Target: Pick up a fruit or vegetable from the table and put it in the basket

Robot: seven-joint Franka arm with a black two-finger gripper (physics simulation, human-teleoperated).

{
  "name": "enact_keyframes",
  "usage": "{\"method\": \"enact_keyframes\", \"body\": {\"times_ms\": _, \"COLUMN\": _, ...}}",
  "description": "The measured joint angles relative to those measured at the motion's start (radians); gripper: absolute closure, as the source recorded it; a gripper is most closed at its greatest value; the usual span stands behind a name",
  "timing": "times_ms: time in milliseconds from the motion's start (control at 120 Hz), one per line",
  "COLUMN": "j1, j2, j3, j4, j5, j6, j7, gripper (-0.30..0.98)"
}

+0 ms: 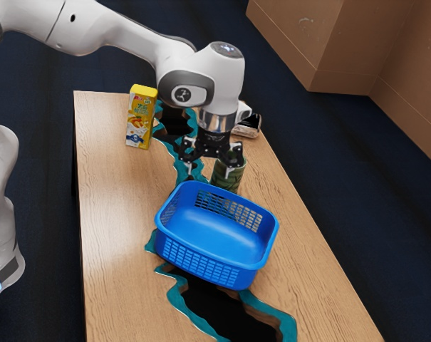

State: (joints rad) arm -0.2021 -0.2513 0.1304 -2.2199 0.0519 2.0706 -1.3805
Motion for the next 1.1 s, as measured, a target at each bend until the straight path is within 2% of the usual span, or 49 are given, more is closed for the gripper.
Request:
{"method": "enact_keyframes", "body": {"times_ms": 525, "j1": 0.0, "j2": 0.002, "j3": -0.001, "j4": -0.019, "j5": -0.005, "j6": 0.053, "j7": 0.108, "gripper": 0.0}}
{"method": "enact_keyframes", "body": {"times_ms": 1100, "j1": 0.001, "j2": -0.037, "j3": 0.018, "j4": -0.147, "j5": -0.014, "j6": 0.126, "j7": 0.169, "gripper": 0.0}}
